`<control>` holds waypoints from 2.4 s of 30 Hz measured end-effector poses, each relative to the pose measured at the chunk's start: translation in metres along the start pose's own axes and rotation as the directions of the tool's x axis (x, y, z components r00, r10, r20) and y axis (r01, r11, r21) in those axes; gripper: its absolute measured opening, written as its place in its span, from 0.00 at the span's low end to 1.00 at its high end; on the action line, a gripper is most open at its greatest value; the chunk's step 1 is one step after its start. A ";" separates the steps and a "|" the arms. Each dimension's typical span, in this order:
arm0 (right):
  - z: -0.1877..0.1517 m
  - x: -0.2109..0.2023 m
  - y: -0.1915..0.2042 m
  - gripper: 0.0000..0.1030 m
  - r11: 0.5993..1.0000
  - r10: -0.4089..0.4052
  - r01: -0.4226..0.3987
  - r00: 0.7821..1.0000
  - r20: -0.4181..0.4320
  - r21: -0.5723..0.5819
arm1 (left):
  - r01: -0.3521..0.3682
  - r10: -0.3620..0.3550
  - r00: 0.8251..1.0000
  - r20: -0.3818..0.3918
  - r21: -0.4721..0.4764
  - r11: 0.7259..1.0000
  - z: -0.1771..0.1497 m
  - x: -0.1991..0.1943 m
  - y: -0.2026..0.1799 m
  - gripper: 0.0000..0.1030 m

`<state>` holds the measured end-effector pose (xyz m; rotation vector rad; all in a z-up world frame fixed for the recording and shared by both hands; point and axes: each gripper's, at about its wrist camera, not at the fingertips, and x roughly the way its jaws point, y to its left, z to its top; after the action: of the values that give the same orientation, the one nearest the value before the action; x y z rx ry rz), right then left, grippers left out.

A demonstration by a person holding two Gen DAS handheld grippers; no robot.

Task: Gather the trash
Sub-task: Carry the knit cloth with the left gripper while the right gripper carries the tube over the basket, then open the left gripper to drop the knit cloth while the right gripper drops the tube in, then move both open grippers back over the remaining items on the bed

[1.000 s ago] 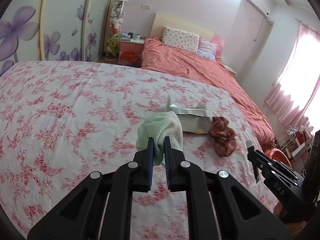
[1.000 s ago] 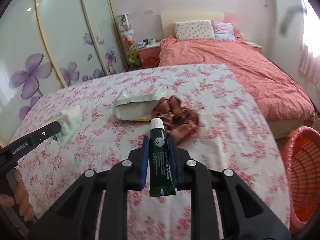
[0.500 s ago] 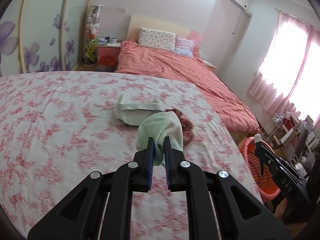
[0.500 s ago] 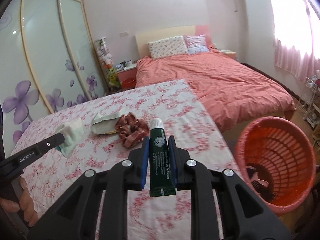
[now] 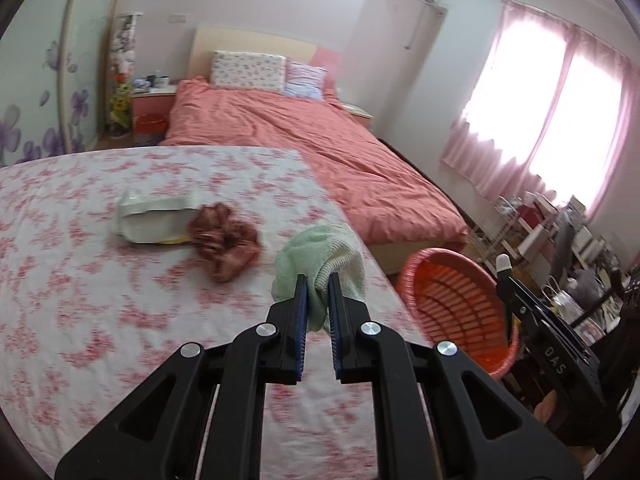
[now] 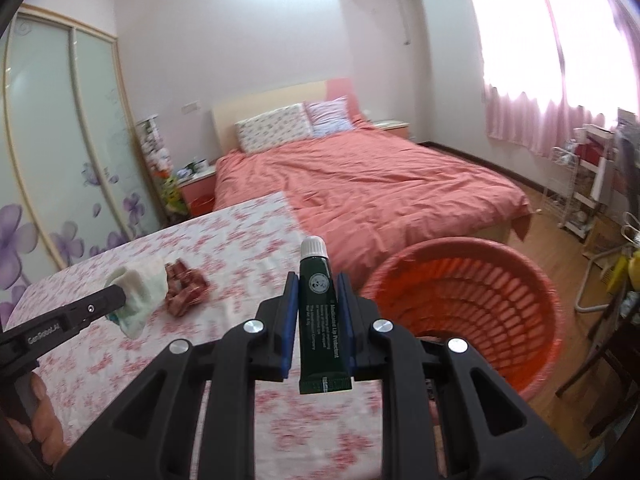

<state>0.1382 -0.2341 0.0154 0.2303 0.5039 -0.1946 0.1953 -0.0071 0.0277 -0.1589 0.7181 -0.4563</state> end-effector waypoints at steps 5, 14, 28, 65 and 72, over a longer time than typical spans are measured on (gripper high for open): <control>-0.001 -0.001 -0.033 0.19 0.998 -0.042 0.041 0.999 0.012 0.052 | 0.070 -0.069 0.997 -0.023 0.039 0.997 -0.006 0.014 -0.036 0.10; -0.007 0.000 -0.071 0.19 0.990 -0.105 0.103 0.994 0.019 0.097 | 0.145 -0.140 0.988 -0.057 0.095 0.985 -0.011 0.039 -0.085 0.10; -0.015 0.013 -0.123 0.19 0.973 -0.159 0.157 0.987 -0.001 0.166 | 0.213 -0.193 0.972 -0.137 0.146 0.966 -0.027 0.075 -0.138 0.10; -0.009 0.046 -0.083 0.63 0.991 -0.043 0.055 0.994 -0.104 0.121 | -0.152 0.167 0.977 -0.136 0.112 0.982 -0.026 0.066 -0.031 0.58; -0.002 0.058 -0.002 0.63 0.996 0.087 -0.083 0.986 -0.142 0.031 | -0.287 0.289 0.952 -0.097 0.033 0.957 -0.017 0.032 0.039 0.58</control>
<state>0.1868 -0.2423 -0.0159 0.2910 0.6336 -0.1012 0.2189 0.0136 -0.0161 -0.0123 0.8218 -0.1917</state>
